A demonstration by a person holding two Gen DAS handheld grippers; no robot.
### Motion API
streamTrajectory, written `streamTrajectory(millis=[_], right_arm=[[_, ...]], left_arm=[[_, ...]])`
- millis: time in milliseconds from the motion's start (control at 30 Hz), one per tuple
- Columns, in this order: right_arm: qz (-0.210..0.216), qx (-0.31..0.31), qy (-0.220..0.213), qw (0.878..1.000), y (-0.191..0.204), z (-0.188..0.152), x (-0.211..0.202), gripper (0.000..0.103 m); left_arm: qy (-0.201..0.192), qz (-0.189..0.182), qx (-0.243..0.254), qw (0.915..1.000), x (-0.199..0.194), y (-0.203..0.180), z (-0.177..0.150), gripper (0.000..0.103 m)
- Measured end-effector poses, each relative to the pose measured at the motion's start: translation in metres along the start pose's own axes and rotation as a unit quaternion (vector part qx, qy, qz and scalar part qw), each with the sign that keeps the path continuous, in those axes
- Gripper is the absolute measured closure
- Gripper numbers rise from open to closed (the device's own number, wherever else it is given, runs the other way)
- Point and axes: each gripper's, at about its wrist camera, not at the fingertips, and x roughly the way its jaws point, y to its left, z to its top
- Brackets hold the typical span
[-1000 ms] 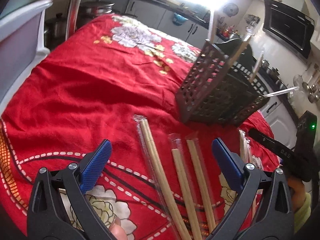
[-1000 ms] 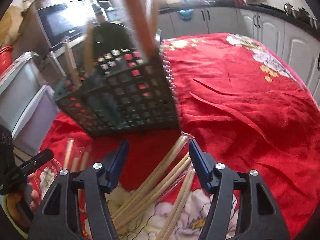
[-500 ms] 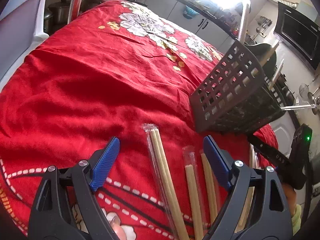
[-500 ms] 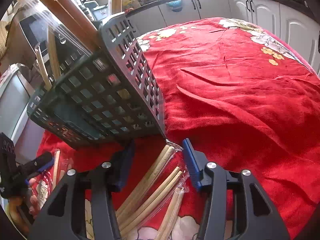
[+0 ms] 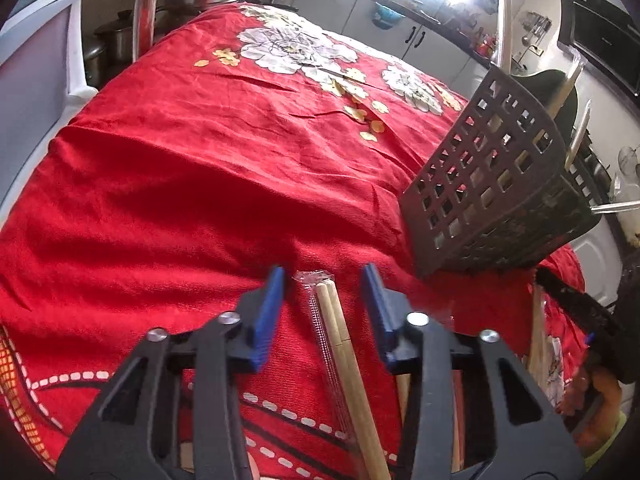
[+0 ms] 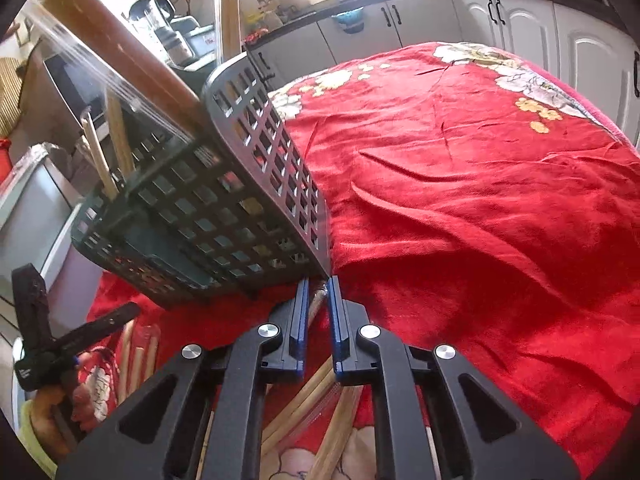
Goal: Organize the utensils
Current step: 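Close the left tool on a chopstick pack while the right tool grasps another pack, then lift both held chopstick packs and carry them over the black caddy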
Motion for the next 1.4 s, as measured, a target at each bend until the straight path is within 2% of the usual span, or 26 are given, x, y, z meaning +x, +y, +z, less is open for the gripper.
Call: streamTrajectory(millis=[133,233,433,600,1100,1400], right_arm=[[0.004,0.004,-0.011,1.000,0.003,-0.002,-0.012,0.094],[0.011,0.003,-0.019,1.000,0.007,-0.003,-0.021,0.094],[0.032,-0.010,-0.037,0.999,0.023,-0.009,-0.045,0.095],[0.046,-0.027,-0.055,0.997,0.041,-0.015,-0.066,0.096],[0.086,-0.084,-0.096,0.988,0.093,-0.021,-0.121,0.097],[0.097,-0.110,-0.134,0.980,0.116,-0.017,-0.155,0.097]], left_arm=[[0.003,-0.007,0.008,0.9999,0.001,-0.002,0.000,0.090],[0.004,-0.022,0.005,0.9997,0.001,-0.002,-0.001,0.098],[-0.005,-0.068,-0.016,0.9976,-0.015,0.000,-0.005,0.099],[-0.033,-0.097,-0.009,0.9948,-0.045,-0.008,-0.010,0.100],[-0.128,-0.127,0.014,0.9835,-0.128,-0.023,-0.007,0.100],[-0.167,-0.149,0.036,0.9739,-0.165,-0.039,0.000,0.100]])
